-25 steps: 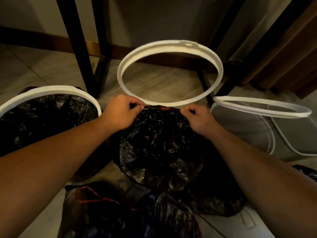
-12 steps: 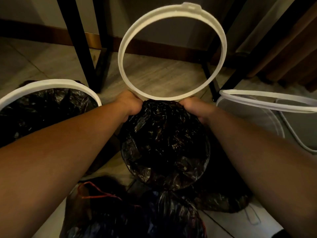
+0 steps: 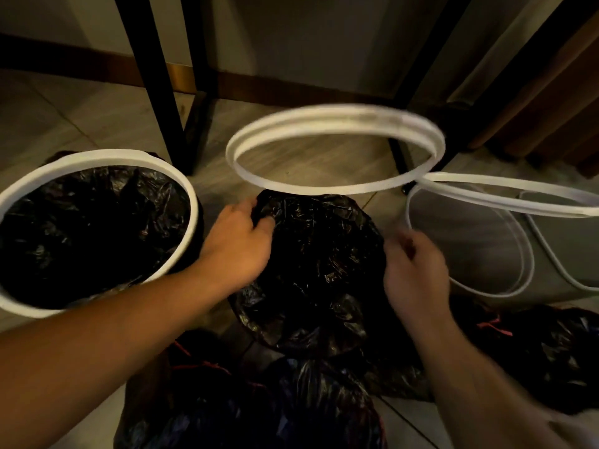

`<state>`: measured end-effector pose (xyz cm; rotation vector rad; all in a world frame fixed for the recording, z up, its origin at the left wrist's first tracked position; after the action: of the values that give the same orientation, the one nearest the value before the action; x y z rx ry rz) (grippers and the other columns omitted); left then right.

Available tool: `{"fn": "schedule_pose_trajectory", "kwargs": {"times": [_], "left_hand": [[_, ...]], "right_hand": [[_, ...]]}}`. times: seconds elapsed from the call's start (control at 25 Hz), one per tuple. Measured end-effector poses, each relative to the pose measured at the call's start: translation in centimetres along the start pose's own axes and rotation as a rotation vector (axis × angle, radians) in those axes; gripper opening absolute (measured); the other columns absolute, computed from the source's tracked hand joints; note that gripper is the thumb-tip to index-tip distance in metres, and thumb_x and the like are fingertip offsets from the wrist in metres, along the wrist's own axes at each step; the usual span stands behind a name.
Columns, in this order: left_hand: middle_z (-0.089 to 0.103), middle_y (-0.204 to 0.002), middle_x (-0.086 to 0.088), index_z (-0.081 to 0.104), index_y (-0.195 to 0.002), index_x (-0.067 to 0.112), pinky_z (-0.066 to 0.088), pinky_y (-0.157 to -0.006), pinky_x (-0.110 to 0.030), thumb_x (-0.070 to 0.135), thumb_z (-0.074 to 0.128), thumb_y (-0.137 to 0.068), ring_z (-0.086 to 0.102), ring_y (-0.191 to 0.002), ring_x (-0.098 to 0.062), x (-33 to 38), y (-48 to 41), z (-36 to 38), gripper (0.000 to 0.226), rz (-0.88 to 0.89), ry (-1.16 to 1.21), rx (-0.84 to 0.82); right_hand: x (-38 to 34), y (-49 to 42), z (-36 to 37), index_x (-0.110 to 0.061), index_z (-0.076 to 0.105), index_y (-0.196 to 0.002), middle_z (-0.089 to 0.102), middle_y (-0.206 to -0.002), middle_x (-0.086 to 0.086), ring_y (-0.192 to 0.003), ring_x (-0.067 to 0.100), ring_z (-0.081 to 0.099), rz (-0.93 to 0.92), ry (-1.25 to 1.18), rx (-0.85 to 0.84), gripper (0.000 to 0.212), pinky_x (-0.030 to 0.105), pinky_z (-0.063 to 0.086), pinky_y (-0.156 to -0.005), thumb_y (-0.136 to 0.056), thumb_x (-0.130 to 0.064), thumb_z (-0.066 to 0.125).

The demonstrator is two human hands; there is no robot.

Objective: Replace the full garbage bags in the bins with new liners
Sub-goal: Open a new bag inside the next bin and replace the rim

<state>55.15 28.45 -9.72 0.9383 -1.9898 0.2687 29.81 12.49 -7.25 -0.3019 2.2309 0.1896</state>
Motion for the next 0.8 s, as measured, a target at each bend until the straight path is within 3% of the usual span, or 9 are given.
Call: {"fn": "schedule_pose_trajectory", "kwargs": {"times": [0.12,0.2,0.28,0.36,0.44,0.52,0.64,0.8], "left_hand": [[0.049,-0.141,0.014,0.046,-0.152,0.029,0.037,-0.104,-0.030,0.047,0.049,-0.105,0.042,-0.128,-0.002,-2.0,2.6,1.3,0.050,-0.038,0.171,-0.039],[0.059,-0.134,0.023,0.053,-0.143,0.041,0.044,-0.104,-0.032,0.046,0.053,-0.105,0.053,-0.124,0.003,-3.0,2.8,1.6,0.039,-0.144,0.420,-0.023],[0.066,-0.107,0.041,0.058,-0.116,0.063,0.047,-0.092,-0.023,0.051,0.055,-0.101,0.058,-0.101,0.023,-3.3,3.0,1.2,0.019,-0.180,0.495,0.045],[0.060,-0.101,0.053,0.057,-0.102,0.075,0.040,-0.090,-0.017,0.062,0.049,-0.094,0.052,-0.096,0.033,-3.6,3.9,1.0,0.017,-0.197,0.512,0.085],[0.059,-0.122,0.046,0.055,-0.125,0.071,0.038,-0.102,-0.024,0.069,0.043,-0.088,0.051,-0.116,0.021,-4.0,5.1,1.6,0.039,-0.218,0.553,0.052],[0.047,-0.144,0.036,0.043,-0.149,0.056,0.031,-0.110,-0.027,0.069,0.039,-0.090,0.042,-0.134,0.007,-4.8,6.0,2.3,0.060,-0.217,0.540,0.036],[0.039,-0.143,0.028,0.035,-0.157,0.044,0.025,-0.108,-0.026,0.068,0.035,-0.095,0.033,-0.133,0.004,-5.5,6.4,2.5,0.067,-0.224,0.501,0.045],[0.044,-0.142,0.025,0.041,-0.156,0.037,0.026,-0.108,-0.025,0.065,0.035,-0.097,0.037,-0.133,0.001,-5.3,6.5,2.3,0.065,-0.256,0.487,0.045]], "right_hand": [[1.4,4.9,2.5,-0.039,0.056,-0.140,0.066,-0.125,-0.021,-0.121,0.005,0.059,0.140,-0.293,-0.049,0.039,0.026,0.045,-0.100,-0.100,-0.041,0.061],[1.8,5.3,3.1,-0.040,0.051,-0.145,0.062,-0.139,-0.016,-0.129,0.009,0.057,0.193,-0.390,-0.060,0.045,0.038,0.045,-0.111,-0.101,-0.039,0.062],[2.7,5.0,2.2,-0.039,0.056,-0.139,0.064,-0.136,-0.016,-0.127,0.009,0.059,0.242,-0.448,0.031,0.042,0.042,0.048,-0.110,-0.098,-0.042,0.063],[4.3,5.9,1.2,-0.044,0.064,-0.125,0.070,-0.117,-0.021,-0.112,0.003,0.065,0.309,-0.492,0.178,0.032,0.033,0.053,-0.094,-0.093,-0.048,0.062],[5.7,7.5,1.7,-0.047,0.067,-0.116,0.072,-0.106,-0.024,-0.100,-0.001,0.068,0.424,-0.544,0.220,0.030,0.030,0.053,-0.087,-0.089,-0.054,0.059],[7.0,8.7,4.1,-0.046,0.067,-0.125,0.072,-0.119,-0.020,-0.112,0.006,0.067,0.564,-0.705,0.101,0.041,0.041,0.053,-0.100,-0.089,-0.063,0.055],[7.0,9.7,7.0,-0.038,0.066,-0.138,0.073,-0.131,-0.006,-0.120,0.023,0.070,0.680,-1.021,-0.039,0.064,0.050,0.051,-0.108,-0.088,-0.076,0.053],[6.1,9.7,6.8,-0.035,0.071,-0.132,0.075,-0.129,0.000,-0.116,0.024,0.073,0.642,-1.192,-0.006,0.059,0.046,0.058,-0.097,-0.093,-0.074,0.049]]}}
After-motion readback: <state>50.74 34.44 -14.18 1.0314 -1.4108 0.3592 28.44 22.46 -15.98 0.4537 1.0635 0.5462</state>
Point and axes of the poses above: each hand's wrist, its own y-axis away from the middle knuckle, its own z-axis out of the palm, x = y × z, the point moved 7 cm from there along -y, towards the middle knuckle
